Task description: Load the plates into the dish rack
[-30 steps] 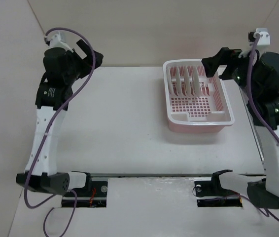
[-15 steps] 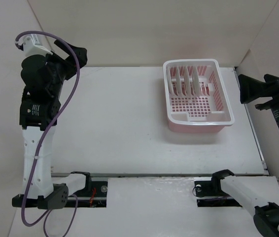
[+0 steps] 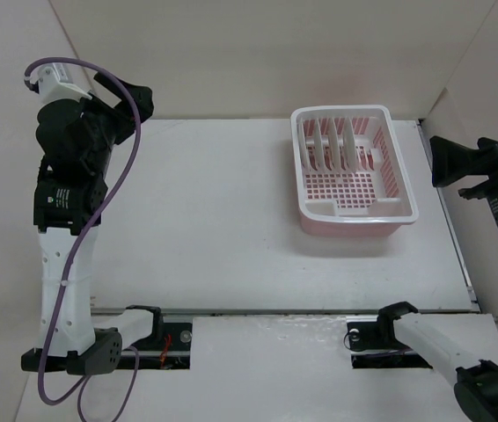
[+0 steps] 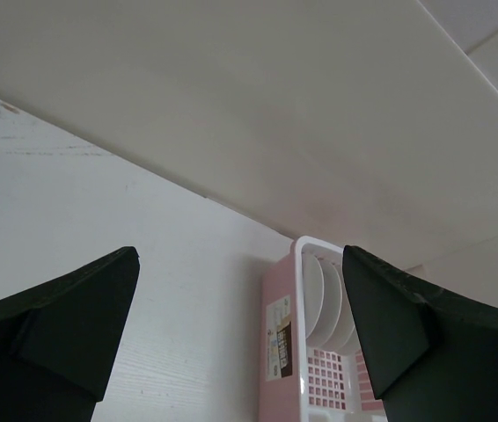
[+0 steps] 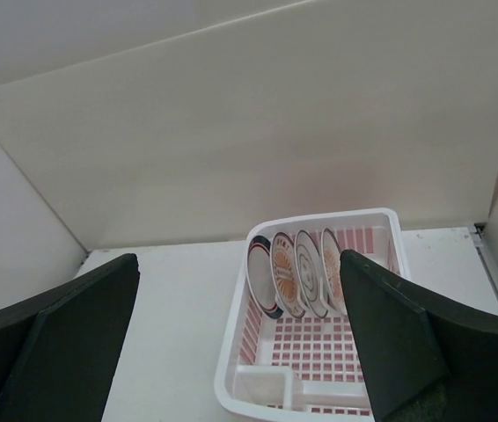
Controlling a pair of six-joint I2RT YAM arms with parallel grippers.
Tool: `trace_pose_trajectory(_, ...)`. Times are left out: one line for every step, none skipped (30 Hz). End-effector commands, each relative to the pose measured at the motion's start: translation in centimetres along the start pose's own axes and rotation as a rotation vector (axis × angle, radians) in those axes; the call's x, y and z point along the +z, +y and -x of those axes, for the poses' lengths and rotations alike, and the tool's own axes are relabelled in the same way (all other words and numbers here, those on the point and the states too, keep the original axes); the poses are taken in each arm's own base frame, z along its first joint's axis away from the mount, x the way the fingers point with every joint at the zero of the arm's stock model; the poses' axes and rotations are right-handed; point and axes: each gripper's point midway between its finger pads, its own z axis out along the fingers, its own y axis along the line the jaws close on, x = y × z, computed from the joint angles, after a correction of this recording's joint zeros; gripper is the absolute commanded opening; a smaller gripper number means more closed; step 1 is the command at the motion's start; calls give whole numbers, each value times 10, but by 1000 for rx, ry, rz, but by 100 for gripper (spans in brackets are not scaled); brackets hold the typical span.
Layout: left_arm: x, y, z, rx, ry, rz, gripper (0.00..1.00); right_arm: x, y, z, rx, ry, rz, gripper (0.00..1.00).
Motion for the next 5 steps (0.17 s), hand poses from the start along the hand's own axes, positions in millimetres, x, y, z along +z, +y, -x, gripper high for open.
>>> trace_pose_trajectory(-9, -5, 13, -6, -50, -18, 100, -6, -3, 12, -5, -36, -14, 100)
trace_pose_trajectory(-9, -5, 13, -6, -50, -18, 100, -6, -3, 12, -5, -36, -14, 100)
trace_pose_trajectory(-7, -3, 10, -5, -42, -13, 100, -4, -3, 8, -7, -24, -17, 100)
trace_pose_trajectory(-7, -2, 10, -5, -42, -13, 100, -4, -5, 8, -7, -26, -27, 100)
trace_pose_trajectory(-7, -2, 10, -5, -42, -13, 100, -4, -5, 8, -7, -26, -27, 100)
